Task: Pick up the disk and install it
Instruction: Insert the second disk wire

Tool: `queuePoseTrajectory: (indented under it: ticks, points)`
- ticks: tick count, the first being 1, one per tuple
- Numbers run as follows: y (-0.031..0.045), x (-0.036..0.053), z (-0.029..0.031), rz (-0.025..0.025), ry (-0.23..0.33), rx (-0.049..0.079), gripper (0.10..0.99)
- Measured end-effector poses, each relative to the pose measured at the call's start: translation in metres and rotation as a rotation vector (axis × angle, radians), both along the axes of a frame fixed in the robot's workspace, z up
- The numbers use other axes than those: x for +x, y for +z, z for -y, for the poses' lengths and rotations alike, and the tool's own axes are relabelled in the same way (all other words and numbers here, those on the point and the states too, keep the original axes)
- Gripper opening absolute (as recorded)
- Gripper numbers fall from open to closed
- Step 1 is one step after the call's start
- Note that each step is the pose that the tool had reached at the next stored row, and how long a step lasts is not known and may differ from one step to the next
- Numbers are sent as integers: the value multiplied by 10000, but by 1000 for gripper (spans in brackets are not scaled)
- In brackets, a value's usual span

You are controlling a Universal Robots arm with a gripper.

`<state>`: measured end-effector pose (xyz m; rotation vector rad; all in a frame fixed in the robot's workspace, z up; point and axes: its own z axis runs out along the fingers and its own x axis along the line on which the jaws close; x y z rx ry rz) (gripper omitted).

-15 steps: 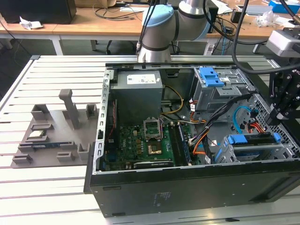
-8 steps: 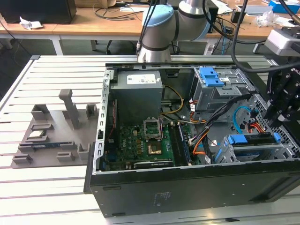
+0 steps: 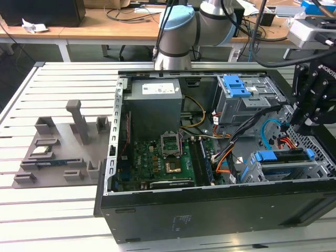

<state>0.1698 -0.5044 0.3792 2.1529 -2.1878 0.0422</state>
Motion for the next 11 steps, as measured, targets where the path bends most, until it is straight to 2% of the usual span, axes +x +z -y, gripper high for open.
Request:
queuePoseTrajectory:
  ticks: [2,6,7,8,9,11]
  points:
    - [0,-67,1,17,3,0,302]
    - [83,-67,-2,17,3,3,302]
    - [48,-125,-10,17,116,120,302]
    - [-21,-175,-12,16,339,210,302]
    - [-48,-181,-12,15,466,218,302]
    - [-48,-182,-12,15,468,218,302]
